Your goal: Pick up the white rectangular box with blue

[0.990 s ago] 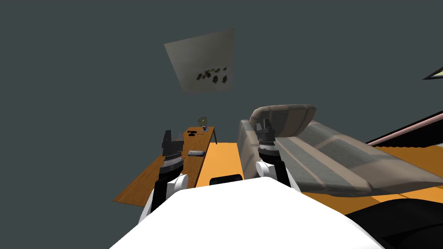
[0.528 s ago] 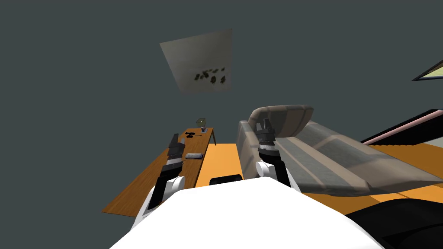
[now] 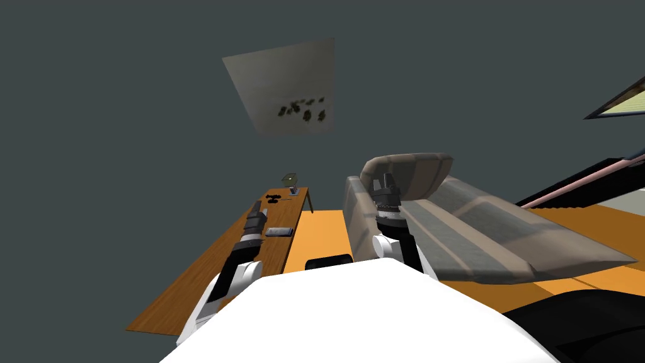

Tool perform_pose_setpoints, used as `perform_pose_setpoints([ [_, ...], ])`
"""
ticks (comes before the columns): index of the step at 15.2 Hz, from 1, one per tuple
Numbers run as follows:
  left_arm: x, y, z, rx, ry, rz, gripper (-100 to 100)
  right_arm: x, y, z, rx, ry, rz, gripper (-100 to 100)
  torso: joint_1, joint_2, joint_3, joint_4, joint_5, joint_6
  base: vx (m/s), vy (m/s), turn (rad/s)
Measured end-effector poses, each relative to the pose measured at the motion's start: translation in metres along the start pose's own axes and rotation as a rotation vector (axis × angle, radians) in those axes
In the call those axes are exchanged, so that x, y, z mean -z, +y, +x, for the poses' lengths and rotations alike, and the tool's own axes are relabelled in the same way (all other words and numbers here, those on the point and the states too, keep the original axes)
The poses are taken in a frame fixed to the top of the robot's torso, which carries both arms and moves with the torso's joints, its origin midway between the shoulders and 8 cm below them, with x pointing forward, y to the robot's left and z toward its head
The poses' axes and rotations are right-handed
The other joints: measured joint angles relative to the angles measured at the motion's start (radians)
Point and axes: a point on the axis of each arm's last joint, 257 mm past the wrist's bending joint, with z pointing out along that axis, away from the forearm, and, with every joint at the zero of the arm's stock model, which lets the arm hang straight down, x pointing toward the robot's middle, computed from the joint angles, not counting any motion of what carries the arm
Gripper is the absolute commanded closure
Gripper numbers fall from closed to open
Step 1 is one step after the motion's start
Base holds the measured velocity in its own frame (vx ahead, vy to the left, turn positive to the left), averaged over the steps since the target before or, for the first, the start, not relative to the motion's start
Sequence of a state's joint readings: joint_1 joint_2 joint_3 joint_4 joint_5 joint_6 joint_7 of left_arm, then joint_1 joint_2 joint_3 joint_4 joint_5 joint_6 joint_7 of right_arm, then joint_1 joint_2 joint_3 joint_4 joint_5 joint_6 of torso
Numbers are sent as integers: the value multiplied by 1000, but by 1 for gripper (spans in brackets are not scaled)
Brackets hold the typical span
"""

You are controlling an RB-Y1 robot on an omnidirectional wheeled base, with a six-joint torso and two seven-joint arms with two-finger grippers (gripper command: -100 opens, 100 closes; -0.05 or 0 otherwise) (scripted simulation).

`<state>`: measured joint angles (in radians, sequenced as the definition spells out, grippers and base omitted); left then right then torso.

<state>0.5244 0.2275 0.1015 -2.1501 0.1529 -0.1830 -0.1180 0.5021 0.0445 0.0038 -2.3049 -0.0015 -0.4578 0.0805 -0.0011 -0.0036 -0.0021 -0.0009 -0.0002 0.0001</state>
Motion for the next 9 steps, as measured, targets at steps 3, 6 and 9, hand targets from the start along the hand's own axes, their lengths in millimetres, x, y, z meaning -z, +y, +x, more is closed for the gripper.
perform_pose_setpoints([
  [3,3,33,-9,-20,1,-92,-100,0,0,0,0,0,0,0,0,-1,-1,0,0,0,68,-22,-80],
  [6,10,65,-19,-35,0,-182,-100,0,0,0,0,0,0,0,0,-1,-1,0,0,0,60,-19,-43],
  [9,17,91,-30,-46,-2,-263,-100,0,0,0,0,0,0,0,1,1,0,0,0,0,27,10,-66],
])
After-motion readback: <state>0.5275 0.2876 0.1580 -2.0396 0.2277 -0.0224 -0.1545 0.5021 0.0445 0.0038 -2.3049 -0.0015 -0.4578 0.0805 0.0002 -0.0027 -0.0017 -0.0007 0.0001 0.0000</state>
